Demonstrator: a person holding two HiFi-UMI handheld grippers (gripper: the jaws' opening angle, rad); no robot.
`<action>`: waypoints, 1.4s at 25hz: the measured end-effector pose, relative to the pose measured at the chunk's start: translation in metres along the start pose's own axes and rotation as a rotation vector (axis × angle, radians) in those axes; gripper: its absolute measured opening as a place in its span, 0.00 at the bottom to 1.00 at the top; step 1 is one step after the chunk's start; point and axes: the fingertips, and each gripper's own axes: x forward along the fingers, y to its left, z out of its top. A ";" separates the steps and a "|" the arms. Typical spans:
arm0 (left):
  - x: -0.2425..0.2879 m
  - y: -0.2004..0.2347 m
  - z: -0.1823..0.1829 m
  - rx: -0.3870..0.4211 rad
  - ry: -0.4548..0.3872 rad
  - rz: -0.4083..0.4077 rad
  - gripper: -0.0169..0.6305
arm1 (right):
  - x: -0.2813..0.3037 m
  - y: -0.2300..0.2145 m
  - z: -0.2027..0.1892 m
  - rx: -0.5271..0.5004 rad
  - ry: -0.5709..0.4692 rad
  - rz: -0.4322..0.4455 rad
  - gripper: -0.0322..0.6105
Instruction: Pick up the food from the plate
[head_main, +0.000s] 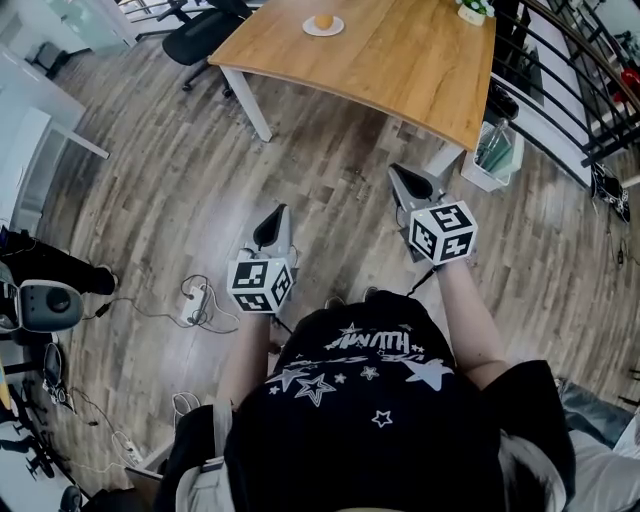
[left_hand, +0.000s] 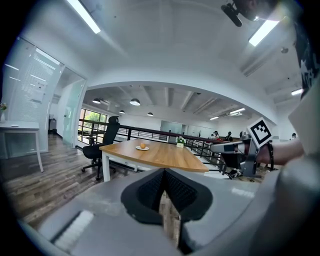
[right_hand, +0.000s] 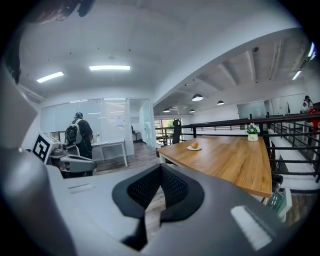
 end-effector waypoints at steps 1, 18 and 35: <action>-0.002 0.003 -0.001 0.000 0.002 0.003 0.03 | 0.001 0.002 -0.002 0.003 -0.003 -0.007 0.05; -0.005 0.060 -0.004 -0.029 0.002 0.040 0.03 | 0.048 -0.017 0.001 0.092 -0.041 -0.069 0.05; 0.114 0.135 0.034 -0.047 0.008 0.111 0.03 | 0.200 -0.096 0.034 0.119 -0.027 -0.031 0.05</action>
